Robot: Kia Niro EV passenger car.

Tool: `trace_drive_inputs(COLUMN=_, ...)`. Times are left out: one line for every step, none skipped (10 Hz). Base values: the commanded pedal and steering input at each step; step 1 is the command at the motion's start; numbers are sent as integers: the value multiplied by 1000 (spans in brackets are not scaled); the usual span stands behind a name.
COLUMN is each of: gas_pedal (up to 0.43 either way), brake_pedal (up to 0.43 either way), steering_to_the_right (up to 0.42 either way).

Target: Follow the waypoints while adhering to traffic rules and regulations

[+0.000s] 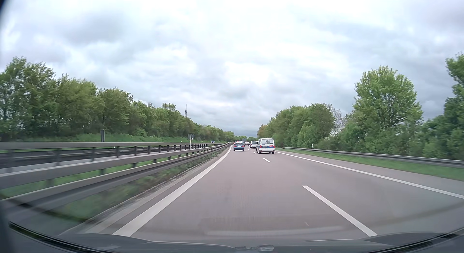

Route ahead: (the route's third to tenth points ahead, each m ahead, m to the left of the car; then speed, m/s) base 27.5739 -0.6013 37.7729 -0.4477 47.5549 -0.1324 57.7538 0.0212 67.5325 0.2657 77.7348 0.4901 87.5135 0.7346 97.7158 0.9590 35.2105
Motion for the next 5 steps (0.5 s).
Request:
trace_drive_inputs(gas_pedal=0, brake_pedal=6, steering_to_the_right=-9)
trace_drive_inputs(gas_pedal=0, brake_pedal=12, steering_to_the_right=-9)
trace_drive_inputs(gas_pedal=0, brake_pedal=12, steering_to_the_right=-8)
trace_drive_inputs(gas_pedal=0, brake_pedal=12, steering_to_the_right=-9)
trace_drive_inputs(gas_pedal=0, brake_pedal=12, steering_to_the_right=-8)
